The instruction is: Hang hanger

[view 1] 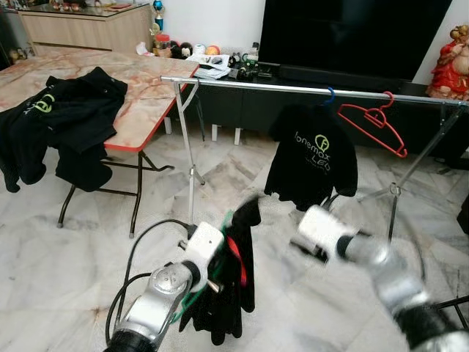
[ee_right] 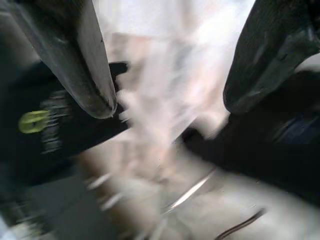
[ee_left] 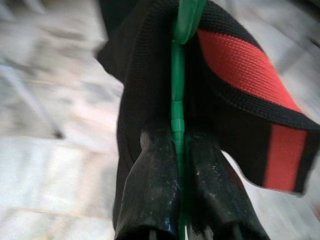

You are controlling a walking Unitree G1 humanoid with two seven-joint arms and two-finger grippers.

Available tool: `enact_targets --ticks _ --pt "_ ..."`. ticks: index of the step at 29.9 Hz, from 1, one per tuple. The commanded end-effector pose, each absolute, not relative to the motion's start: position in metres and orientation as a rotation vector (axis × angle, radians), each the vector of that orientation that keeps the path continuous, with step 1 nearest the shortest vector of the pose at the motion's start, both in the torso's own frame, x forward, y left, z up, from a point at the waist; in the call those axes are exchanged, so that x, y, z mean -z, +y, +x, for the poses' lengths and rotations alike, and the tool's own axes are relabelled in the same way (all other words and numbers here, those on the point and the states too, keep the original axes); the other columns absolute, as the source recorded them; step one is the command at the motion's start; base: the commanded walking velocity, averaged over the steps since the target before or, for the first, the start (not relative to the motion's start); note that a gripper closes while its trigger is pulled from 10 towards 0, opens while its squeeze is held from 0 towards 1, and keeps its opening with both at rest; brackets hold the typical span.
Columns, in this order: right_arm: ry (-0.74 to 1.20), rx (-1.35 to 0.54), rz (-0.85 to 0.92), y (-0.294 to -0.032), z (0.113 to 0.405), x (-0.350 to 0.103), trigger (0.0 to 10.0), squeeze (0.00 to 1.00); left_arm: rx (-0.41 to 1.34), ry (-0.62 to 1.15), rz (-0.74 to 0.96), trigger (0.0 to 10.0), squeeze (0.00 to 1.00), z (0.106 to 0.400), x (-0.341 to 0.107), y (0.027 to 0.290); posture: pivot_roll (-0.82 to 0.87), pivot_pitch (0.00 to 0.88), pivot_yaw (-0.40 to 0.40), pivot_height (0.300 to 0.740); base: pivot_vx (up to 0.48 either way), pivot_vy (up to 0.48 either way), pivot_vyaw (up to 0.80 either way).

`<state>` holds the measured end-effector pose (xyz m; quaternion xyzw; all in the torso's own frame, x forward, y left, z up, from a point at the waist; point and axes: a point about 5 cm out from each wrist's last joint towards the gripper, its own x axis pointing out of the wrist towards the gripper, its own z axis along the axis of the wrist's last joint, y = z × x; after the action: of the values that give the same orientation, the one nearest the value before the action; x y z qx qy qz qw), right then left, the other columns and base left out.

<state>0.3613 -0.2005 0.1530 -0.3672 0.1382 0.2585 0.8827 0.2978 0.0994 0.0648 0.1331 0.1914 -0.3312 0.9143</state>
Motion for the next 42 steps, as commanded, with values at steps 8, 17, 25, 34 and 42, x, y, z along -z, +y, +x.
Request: enact_targets --ticks 8,17,25,34,42 --pt "0.304 -0.892 -0.803 -0.181 0.357 -0.144 10.0 0.00 0.913 0.383 0.359 10.0 0.00 0.289 -0.072 0.091 0.15 0.000 -0.073 0.740 0.000 0.000 0.00" --pt "0.461 -1.300 -0.832 -0.182 0.330 -0.112 10.0 0.00 1.028 0.380 0.387 10.0 0.00 0.287 -0.077 0.084 0.17 0.000 -0.090 0.740 0.000 0.000 0.00" --pt "0.398 -1.320 -0.835 -0.173 0.335 -0.116 10.0 0.00 1.187 0.410 0.407 10.0 0.00 0.274 -0.079 0.074 0.16 0.000 -0.085 0.740 0.000 0.000 0.00" --pt "0.431 -1.458 -0.811 -0.168 0.328 -0.110 10.0 0.00 1.256 0.421 0.423 10.0 0.00 0.269 -0.079 0.068 0.16 0.000 -0.086 0.740 0.000 0.000 0.00" --pt "0.490 -1.521 -0.840 -0.169 0.323 -0.102 10.0 0.00 1.260 0.415 0.443 10.0 0.00 0.271 -0.081 0.067 0.16 0.000 -0.087 0.740 0.000 0.000 0.00"
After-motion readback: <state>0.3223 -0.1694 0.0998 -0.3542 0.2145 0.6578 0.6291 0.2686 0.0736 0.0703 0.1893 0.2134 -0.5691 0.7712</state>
